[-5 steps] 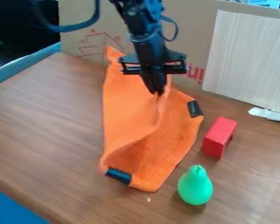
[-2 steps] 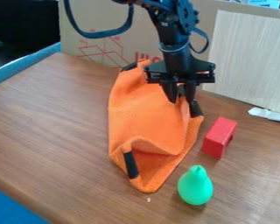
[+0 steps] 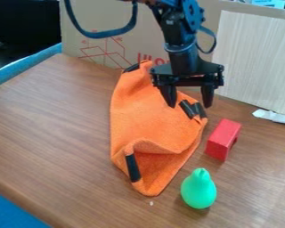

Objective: Fold the clothe from to top left

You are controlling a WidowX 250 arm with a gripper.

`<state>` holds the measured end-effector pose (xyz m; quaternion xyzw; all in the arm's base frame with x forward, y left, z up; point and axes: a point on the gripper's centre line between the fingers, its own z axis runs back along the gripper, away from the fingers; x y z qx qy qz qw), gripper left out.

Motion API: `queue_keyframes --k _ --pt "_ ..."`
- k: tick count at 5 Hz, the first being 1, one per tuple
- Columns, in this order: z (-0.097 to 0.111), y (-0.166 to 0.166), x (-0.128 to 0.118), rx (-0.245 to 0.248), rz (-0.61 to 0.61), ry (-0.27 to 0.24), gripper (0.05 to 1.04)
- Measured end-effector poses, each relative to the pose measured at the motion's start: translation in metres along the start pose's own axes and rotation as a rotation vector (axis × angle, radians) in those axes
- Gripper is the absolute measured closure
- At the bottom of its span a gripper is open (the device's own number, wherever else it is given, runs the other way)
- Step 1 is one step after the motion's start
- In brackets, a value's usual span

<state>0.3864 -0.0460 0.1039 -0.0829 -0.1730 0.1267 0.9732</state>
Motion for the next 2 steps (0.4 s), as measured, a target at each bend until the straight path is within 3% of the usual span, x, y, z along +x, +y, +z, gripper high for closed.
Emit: queue_keyframes --k 1,2 --pt "0.027 -0.007 0.001 -0.037 -0.050 -0.027 0.081" --pt "0.060 -0.001 -0.004 -0.070 -0.095 0.001 0.083"
